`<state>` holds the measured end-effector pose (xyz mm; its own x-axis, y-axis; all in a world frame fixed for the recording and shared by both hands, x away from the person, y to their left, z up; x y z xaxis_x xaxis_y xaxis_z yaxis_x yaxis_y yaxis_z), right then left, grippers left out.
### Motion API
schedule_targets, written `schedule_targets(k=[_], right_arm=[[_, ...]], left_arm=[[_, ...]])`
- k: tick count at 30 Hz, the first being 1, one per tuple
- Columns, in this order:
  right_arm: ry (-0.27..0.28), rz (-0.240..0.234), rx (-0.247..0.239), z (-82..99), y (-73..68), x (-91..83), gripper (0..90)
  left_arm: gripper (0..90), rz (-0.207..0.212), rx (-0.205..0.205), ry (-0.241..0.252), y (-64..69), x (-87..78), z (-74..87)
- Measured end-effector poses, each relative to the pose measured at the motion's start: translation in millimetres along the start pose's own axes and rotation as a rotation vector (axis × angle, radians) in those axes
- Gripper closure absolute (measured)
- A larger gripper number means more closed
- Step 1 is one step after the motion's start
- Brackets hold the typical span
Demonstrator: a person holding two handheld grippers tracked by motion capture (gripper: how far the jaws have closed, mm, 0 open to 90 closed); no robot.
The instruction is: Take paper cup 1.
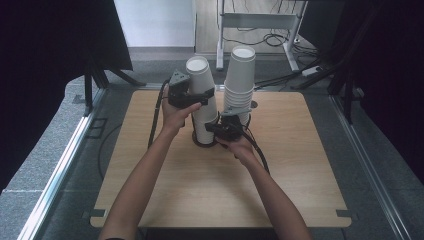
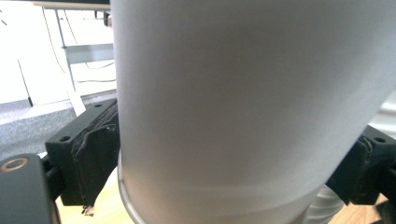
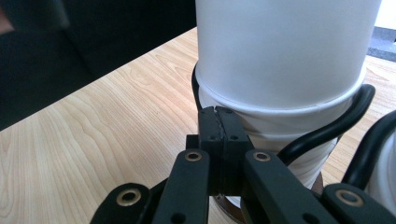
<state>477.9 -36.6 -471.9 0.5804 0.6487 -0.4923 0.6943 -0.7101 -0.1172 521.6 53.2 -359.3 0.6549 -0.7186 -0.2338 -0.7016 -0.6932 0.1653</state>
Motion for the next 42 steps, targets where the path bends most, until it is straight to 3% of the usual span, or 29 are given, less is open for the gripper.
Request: schedule_targets(k=[4,7,9,10,13,19,25,35,41,42], right_arm=[[-0.004,-0.003,0.015,0.8,-0.5,-1.2,90.0],[0.005,0.004,-0.001,1.2,1.1,-1.6,90.0],[0.009,0.006,-0.011,2.2,1.9,-2.1,90.0],[0.004,-0.006,0.010,3.6,-0.2,-3.2,90.0],[-0.002,-0.012,0.012,6.6,-0.5,-5.5,90.0],[0.021,-0.010,0.006,8.3,0.4,-11.8,90.0],[0.042,0.001,-0.009,13.6,3.0,-27.2,90.0],[0.093,0.015,-0.037,22.8,1.1,-50.1,87.5],[0.101,0.014,-0.036,35.2,-0.9,-58.5,83.3],[0.103,0.003,-0.026,40.8,-3.4,-60.8,78.6]], left_arm=[[9.0,0.015,0.001,0.017,3.6,-8.1,-5.8],[9.0,0.023,0.008,0.029,7.7,-14.7,-9.8],[9.0,0.026,0.018,0.045,11.8,-19.9,-14.0],[9.0,0.034,0.025,0.053,14.3,-22.5,-16.2],[9.0,0.048,0.058,0.064,23.8,-34.4,-23.1],[9.0,0.064,0.083,0.070,33.1,-49.2,-24.4],[9.0,0.086,0.101,0.066,44.6,-63.7,-12.7],[9.0,0.114,0.125,0.046,58.8,-70.9,12.0],[9.0,0.132,0.112,0.043,65.0,-76.0,29.5],[9.0,0.136,0.107,0.043,66.2,-77.8,35.7]])
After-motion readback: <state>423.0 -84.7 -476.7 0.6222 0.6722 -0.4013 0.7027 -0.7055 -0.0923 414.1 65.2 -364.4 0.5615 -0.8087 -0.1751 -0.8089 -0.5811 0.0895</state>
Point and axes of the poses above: each handheld gripper's, and its own axes: x roughly forward along the jaws, z roughly out of its underside, y roughly to its right, the point moved 8 cm from there along x, roughly forward along the jaws, and after that the axes turned 8 degrees about z, right-handed, at the moved point
